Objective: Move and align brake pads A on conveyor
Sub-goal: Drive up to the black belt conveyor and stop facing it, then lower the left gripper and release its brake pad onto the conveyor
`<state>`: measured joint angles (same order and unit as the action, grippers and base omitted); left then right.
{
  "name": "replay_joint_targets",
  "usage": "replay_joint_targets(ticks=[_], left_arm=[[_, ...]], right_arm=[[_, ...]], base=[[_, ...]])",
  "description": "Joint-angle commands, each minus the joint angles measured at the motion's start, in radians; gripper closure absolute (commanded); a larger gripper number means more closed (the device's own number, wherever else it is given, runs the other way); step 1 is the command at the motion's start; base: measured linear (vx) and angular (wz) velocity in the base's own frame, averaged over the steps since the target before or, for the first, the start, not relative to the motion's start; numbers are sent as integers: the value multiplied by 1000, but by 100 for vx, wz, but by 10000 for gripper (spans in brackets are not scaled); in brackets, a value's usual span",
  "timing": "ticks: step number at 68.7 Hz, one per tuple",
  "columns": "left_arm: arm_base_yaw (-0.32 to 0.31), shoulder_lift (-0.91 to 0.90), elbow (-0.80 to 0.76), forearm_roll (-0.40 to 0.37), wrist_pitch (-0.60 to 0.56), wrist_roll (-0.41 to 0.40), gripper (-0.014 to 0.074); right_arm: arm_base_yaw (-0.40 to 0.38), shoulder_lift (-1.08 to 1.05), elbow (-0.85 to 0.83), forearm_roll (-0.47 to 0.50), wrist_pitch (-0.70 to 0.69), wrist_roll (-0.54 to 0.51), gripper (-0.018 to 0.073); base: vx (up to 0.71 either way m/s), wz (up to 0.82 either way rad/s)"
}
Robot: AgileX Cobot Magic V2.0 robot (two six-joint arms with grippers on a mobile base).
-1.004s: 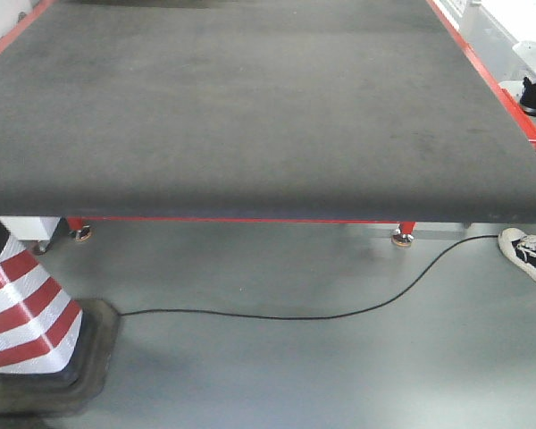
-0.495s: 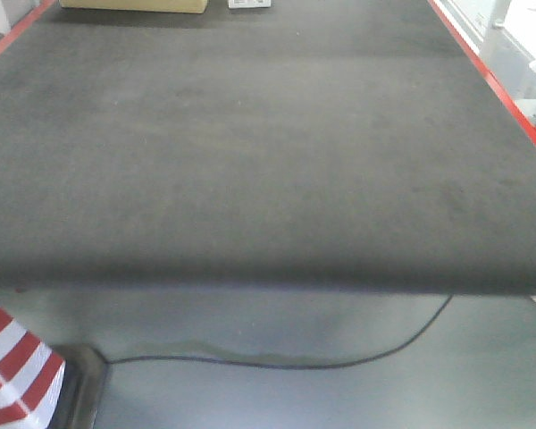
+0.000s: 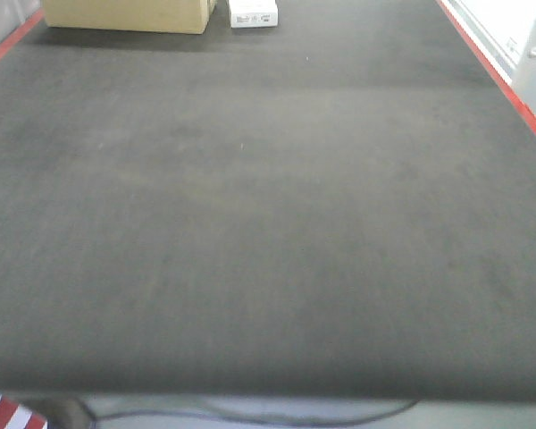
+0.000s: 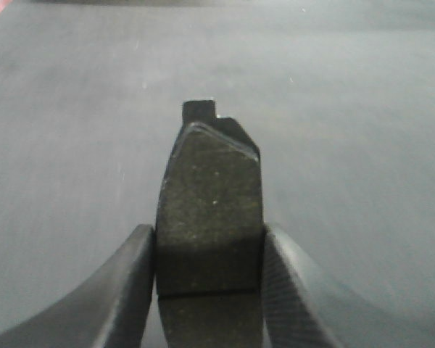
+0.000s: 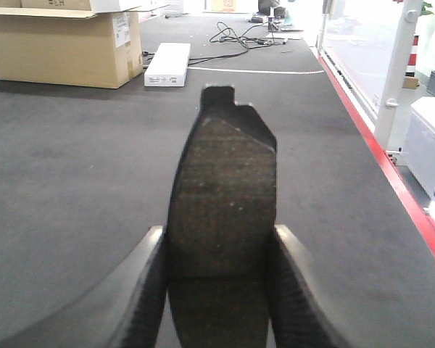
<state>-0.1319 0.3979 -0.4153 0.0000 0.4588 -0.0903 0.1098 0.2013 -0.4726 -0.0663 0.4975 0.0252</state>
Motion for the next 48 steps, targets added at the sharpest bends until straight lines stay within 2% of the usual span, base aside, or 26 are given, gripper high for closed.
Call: replay_joint_targets(ticks=[1, 29, 48], left_arm=[[-1, 5, -28, -10, -97, 0, 603], [-1, 5, -28, -10, -97, 0, 603], [-1, 5, -28, -10, -97, 0, 603]], right_arm=[[-6, 12, -28, -7, -100, -11, 567], [-6, 12, -28, -7, -100, -11, 567], [-6, 12, -28, -7, -100, -11, 567]], base=[[36, -2], [32, -2], [18, 0]])
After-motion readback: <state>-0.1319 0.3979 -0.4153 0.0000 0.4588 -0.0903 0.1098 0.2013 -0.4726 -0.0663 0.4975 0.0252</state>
